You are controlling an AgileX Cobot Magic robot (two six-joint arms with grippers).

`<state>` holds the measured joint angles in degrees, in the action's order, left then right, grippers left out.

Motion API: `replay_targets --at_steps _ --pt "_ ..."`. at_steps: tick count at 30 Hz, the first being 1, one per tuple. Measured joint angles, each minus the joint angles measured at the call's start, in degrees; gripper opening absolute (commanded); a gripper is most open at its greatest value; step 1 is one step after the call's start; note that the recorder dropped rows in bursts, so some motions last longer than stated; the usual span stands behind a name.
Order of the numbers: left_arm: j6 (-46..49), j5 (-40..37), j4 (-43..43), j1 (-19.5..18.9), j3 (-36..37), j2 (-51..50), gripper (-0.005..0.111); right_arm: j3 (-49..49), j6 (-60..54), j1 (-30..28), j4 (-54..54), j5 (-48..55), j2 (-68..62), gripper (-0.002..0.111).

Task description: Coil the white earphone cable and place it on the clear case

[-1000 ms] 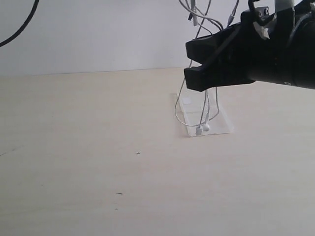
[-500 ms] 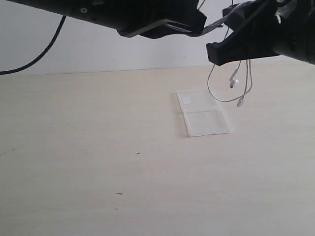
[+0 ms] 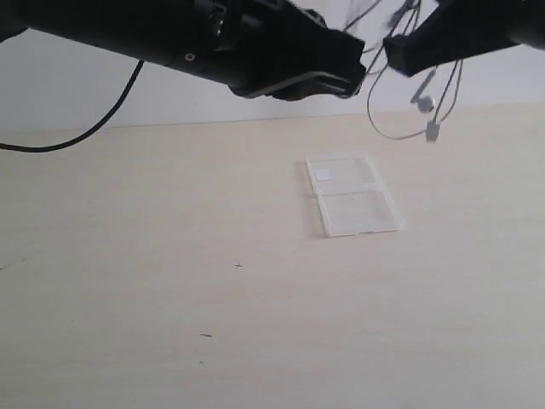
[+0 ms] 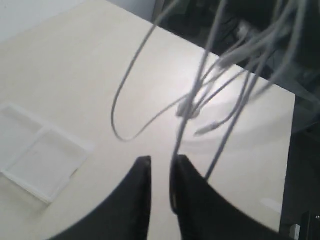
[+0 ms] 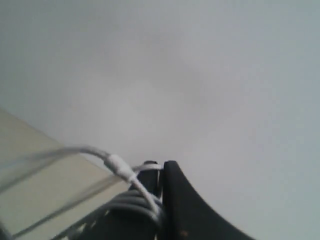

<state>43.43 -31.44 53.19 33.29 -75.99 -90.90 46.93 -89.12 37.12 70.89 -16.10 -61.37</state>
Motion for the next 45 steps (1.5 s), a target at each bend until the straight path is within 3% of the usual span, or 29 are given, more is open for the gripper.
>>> replay_targets --at_steps 2,4,12,19,30,45 --pt "0.6 0.1 0.5 -0.1 0.2 -0.5 0.055 0.3 -0.3 -0.1 0.0 -0.4 -0.2 0.0" --pt "0.8 -0.4 0.5 -0.1 0.2 -0.6 0.06 0.3 -0.8 -0.1 0.0 -1.0 -1.0 0.0" --pt "1.3 -2.5 2.2 -0.1 0.6 -0.5 0.059 0.4 -2.0 -0.2 0.5 -3.1 -5.8 0.0" --pt "1.7 2.3 1.3 -0.1 0.7 1.5 0.059 0.6 -2.4 -0.2 1.5 -3.5 -6.9 0.0" --pt "1.7 3.1 0.9 -0.1 0.7 3.0 0.059 0.8 -3.9 -0.2 1.8 -4.3 -8.2 0.0" --pt "0.2 -1.6 -0.8 -0.1 0.7 9.7 0.059 0.8 -5.5 -0.2 3.5 -6.0 -8.5 0.0"
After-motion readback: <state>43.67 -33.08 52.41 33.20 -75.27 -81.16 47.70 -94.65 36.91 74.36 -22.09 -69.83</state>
